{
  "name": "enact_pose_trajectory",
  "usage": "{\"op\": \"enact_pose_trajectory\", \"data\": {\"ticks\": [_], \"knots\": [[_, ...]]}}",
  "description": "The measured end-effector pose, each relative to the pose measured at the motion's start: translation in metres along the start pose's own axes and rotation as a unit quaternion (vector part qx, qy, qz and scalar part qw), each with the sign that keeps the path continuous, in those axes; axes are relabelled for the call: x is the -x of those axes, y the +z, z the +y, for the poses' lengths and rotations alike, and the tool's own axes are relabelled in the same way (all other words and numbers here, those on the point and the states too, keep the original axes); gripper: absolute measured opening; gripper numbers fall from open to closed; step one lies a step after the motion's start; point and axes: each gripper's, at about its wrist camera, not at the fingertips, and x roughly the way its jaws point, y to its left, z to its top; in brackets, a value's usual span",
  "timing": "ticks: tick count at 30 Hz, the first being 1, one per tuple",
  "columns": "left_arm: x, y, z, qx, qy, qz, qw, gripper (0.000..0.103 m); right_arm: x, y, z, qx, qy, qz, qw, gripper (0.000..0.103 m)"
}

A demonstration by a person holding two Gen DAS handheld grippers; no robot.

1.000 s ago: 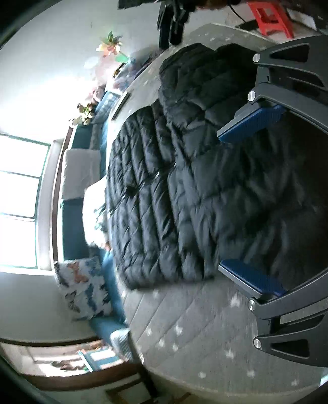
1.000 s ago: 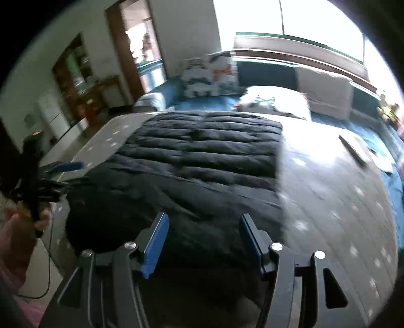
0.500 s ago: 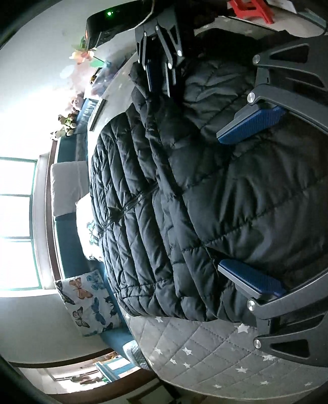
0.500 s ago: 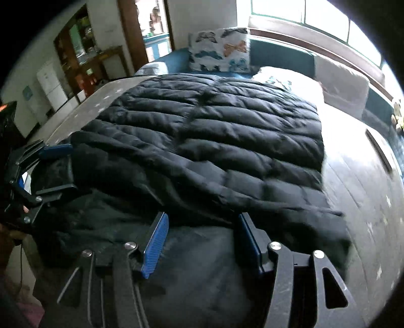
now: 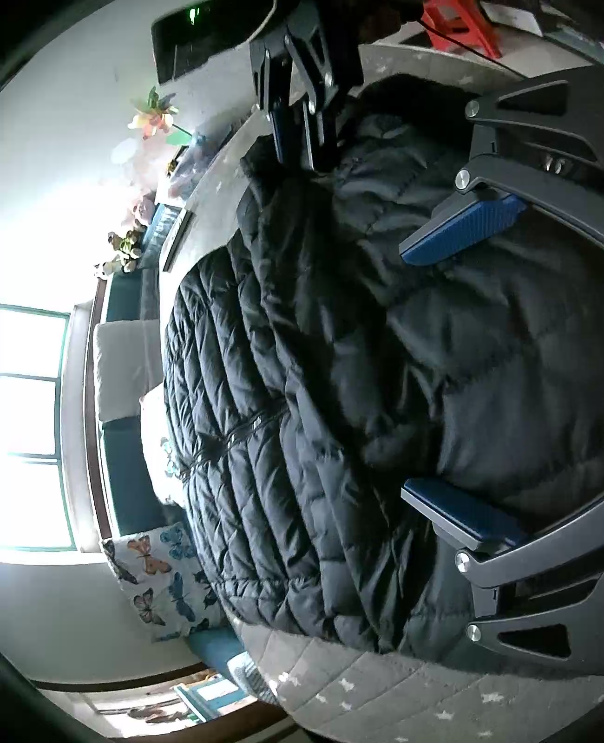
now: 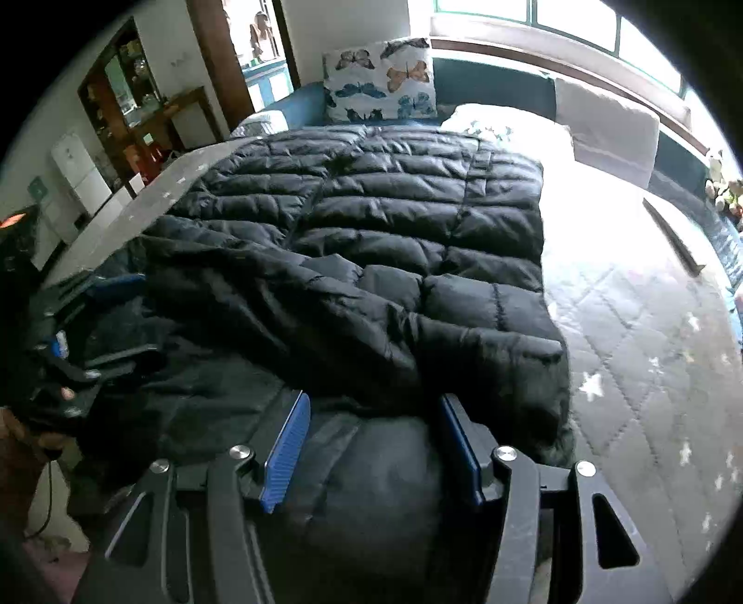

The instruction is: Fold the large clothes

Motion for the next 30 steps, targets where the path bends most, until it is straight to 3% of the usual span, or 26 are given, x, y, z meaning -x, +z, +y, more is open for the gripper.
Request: {"op": "enact_pose_trajectory", "data": {"ticks": [3, 7, 13, 19, 23, 30], "knots": [[-0.006, -0.001, -0.008, -0.002, -0.014, 0.003, 0.9999, 0.098, 0.001, -0.008, -0.003, -0.007, -0.005, 0.002, 1.000, 0.063], [-0.009, -0.005, -0.020, -0.009, -0.015, 0.000, 0.9998, 0.098, -0.022, -0.021, -0.015, -0.025, 0.020, 0.009, 0.999, 0.063], [-0.014, -0.009, -0.022, -0.002, -0.016, 0.005, 0.9999, 0.098, -0.011, -0.012, -0.002, -0.014, -0.014, 0.015, 1.000, 0.063], [-0.015, -0.010, -0.022, 0.000, -0.016, 0.005, 0.9999, 0.098, 0.020, -0.011, 0.016, -0.001, 0.006, -0.029, 1.000, 0.063], [-0.013, -0.012, -0.024, -0.001, -0.017, 0.003, 0.9999, 0.098, -0.019, -0.023, 0.011, -0.002, 0.003, 0.025, 1.000, 0.064], [-0.010, -0.016, -0.028, -0.001, -0.016, 0.008, 0.9998, 0.098, -0.025, -0.023, 0.010, -0.008, 0.004, 0.030, 1.000, 0.064]]}}
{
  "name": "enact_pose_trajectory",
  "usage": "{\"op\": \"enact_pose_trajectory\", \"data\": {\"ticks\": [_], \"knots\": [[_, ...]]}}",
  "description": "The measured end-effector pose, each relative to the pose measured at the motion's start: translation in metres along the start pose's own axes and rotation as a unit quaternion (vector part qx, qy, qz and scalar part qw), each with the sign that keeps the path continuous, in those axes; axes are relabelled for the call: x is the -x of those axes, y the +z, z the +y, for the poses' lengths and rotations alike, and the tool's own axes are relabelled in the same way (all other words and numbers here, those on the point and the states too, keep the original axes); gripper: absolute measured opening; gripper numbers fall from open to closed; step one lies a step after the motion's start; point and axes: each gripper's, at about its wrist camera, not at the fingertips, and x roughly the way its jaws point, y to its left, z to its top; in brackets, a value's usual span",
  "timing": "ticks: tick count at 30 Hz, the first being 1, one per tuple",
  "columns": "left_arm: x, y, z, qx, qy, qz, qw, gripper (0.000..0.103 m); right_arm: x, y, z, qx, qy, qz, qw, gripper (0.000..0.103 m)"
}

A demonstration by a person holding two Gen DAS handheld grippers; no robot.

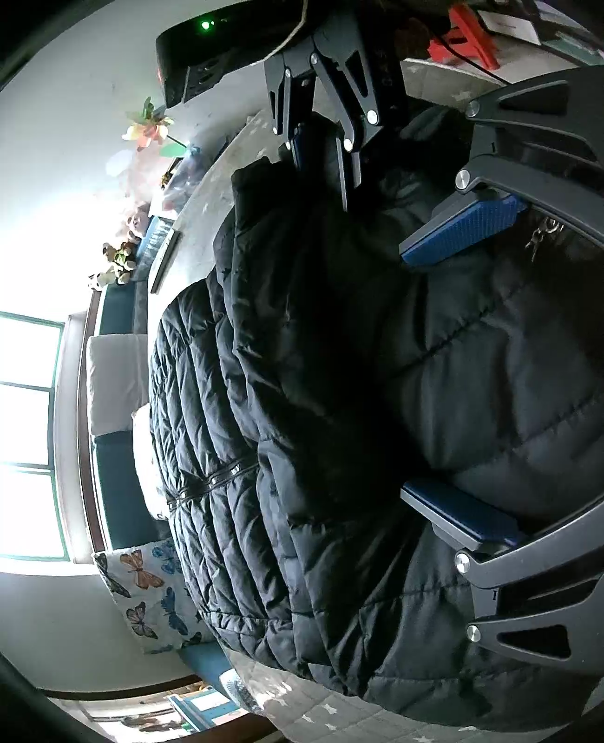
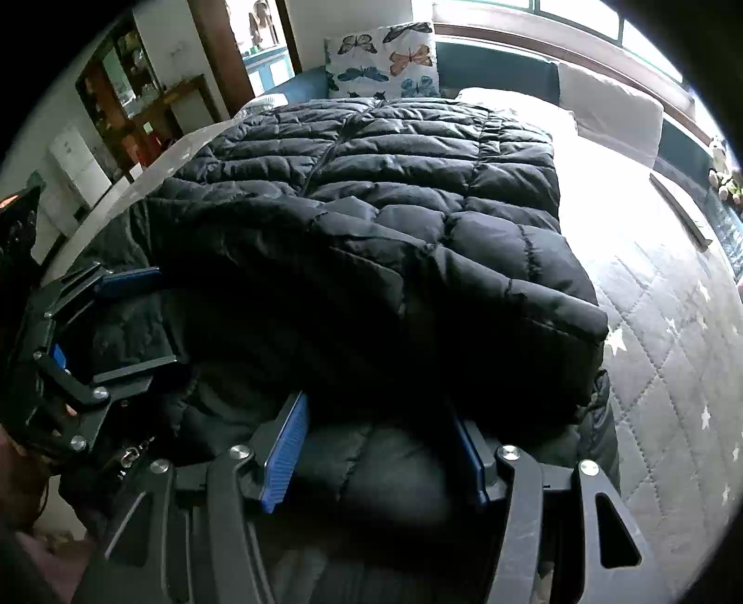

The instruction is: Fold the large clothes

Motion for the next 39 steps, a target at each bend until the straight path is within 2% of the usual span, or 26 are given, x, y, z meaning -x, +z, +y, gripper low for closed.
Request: {"op": "enact_pose_trajectory", "data": {"ticks": [10, 17, 21, 27, 39], "knots": [[0.012, -0.011, -0.002, 0.014, -0.006, -0.009, 0.9998, 0.098, -0.002, 0.001, 0.000, -0.002, -0.005, 0.006, 1.000, 0.064], [0.016, -0.016, -0.004, 0.018, -0.009, -0.009, 0.9998, 0.098, -0.005, 0.002, 0.005, -0.009, -0.025, 0.013, 1.000, 0.064], [0.024, -0.019, -0.003, 0.030, -0.023, -0.008, 0.9992, 0.098, -0.006, 0.003, 0.007, -0.013, -0.037, 0.017, 0.999, 0.064], [0.046, -0.023, -0.003, 0.047, -0.037, -0.005, 0.9982, 0.098, -0.008, 0.006, 0.011, -0.028, -0.059, 0.029, 0.997, 0.064], [0.094, -0.034, 0.014, 0.084, -0.018, -0.040, 0.9955, 0.098, -0.012, 0.011, 0.018, -0.046, -0.094, 0.043, 0.994, 0.065]]}}
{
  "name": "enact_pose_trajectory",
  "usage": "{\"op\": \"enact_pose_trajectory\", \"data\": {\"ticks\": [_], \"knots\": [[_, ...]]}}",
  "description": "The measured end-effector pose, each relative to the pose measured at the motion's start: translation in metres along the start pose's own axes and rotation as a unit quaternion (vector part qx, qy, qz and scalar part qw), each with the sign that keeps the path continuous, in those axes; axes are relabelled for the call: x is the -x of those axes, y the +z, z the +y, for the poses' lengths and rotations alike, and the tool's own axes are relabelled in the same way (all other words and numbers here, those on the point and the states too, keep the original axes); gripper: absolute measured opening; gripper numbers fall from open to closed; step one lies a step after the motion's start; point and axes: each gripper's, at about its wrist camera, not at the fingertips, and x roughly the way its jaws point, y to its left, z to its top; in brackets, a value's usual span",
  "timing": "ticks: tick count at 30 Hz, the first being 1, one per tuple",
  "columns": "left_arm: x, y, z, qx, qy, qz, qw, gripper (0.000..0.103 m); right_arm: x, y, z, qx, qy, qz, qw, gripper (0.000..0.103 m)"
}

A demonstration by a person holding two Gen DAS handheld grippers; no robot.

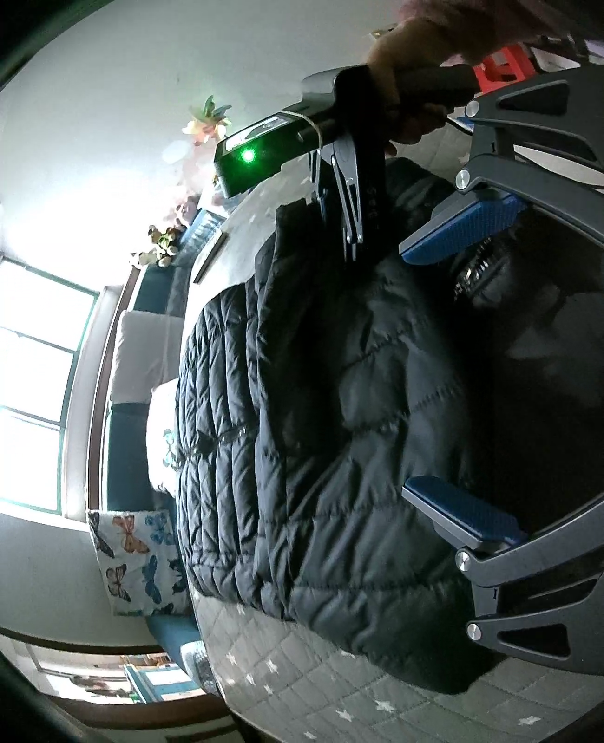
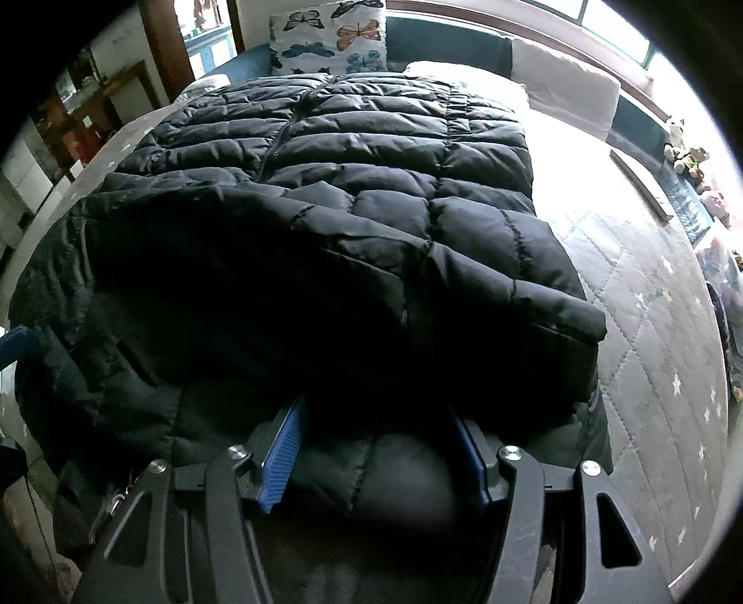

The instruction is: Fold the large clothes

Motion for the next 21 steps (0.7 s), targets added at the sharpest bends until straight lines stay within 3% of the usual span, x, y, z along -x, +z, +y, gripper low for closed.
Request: {"op": "enact_pose_trajectory", "data": {"ticks": [21], "knots": [[0.013, -0.002, 0.011, 0.022, -0.007, -0.002, 0.9997, 0.098, 0.000, 0.002, 0.003, -0.008, -0.018, 0.009, 1.000, 0.066]]}}
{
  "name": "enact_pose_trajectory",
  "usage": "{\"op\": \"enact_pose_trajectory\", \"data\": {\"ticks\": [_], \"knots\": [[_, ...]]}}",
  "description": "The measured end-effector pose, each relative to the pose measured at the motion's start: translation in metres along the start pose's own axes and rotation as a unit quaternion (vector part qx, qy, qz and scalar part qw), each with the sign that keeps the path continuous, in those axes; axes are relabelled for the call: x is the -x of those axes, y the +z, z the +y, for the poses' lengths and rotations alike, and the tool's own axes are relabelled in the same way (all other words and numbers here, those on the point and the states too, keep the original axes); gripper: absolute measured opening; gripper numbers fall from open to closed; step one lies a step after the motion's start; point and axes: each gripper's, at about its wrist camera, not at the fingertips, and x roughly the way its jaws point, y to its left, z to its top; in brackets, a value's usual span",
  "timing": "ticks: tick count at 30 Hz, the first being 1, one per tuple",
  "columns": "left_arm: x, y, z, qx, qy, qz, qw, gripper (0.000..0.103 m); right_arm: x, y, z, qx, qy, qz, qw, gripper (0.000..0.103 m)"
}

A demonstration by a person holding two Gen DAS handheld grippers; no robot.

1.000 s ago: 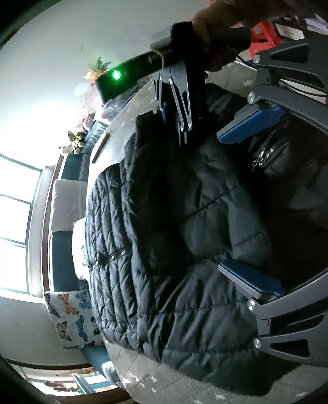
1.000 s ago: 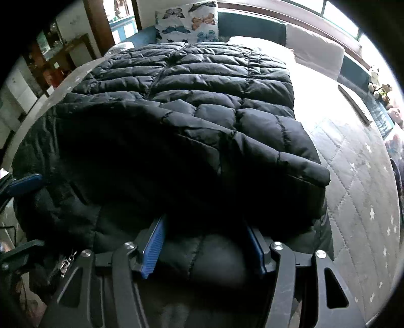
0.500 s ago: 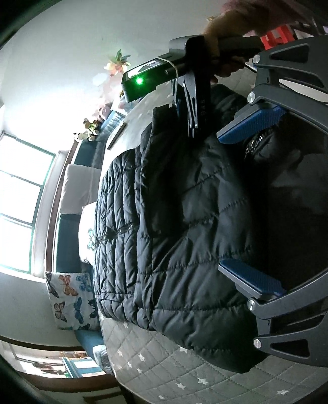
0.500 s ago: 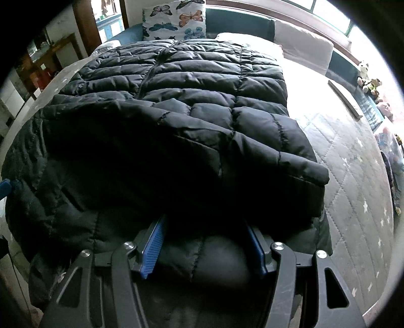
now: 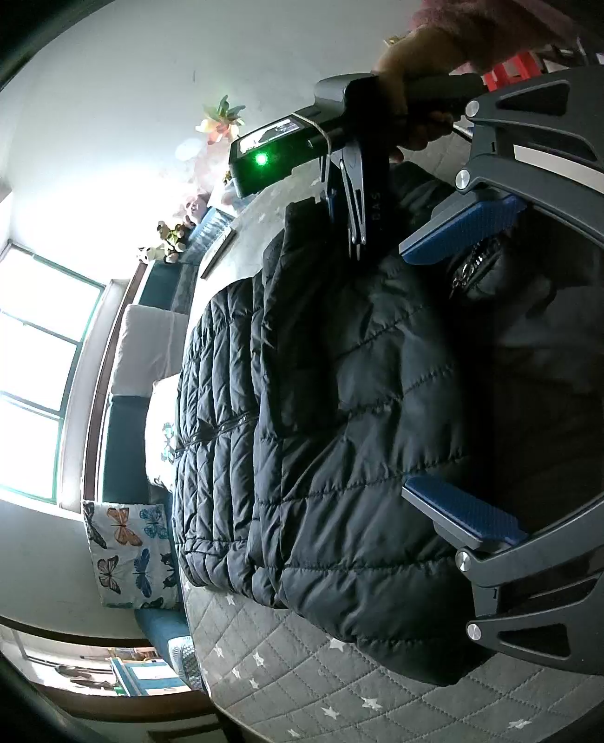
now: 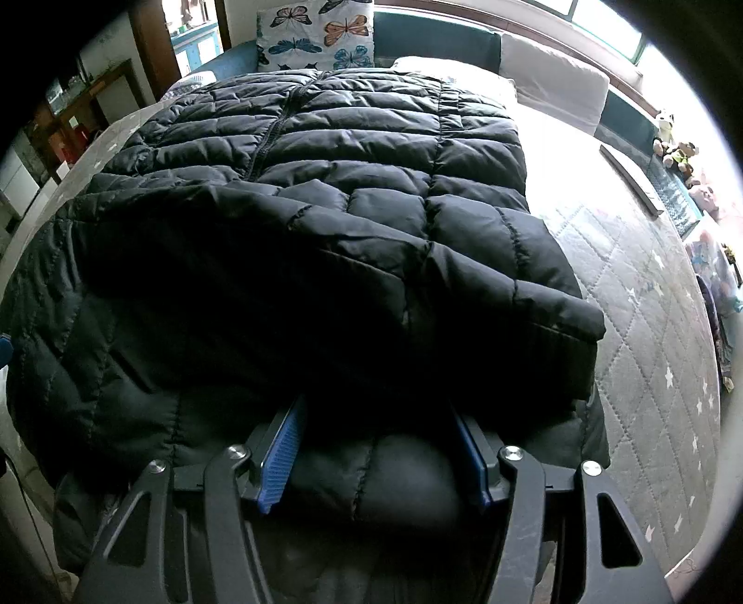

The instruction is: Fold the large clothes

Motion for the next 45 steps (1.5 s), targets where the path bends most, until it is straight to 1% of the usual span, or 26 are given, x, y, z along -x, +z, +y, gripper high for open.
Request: {"op": "enact_pose_trajectory", "data": {"ticks": [19, 45], "knots": [[-0.006, -0.001, -0.004, 0.003, -0.007, 0.006, 1.0000, 0.098, 0.000, 0.000, -0.001, -0.001, 0.000, -0.001, 1.000, 0.066], [-0.002, -0.001, -0.011, -0.005, -0.009, 0.007, 0.9999, 0.098, 0.000, 0.000, 0.000, -0.001, 0.000, -0.003, 1.000, 0.066]]}}
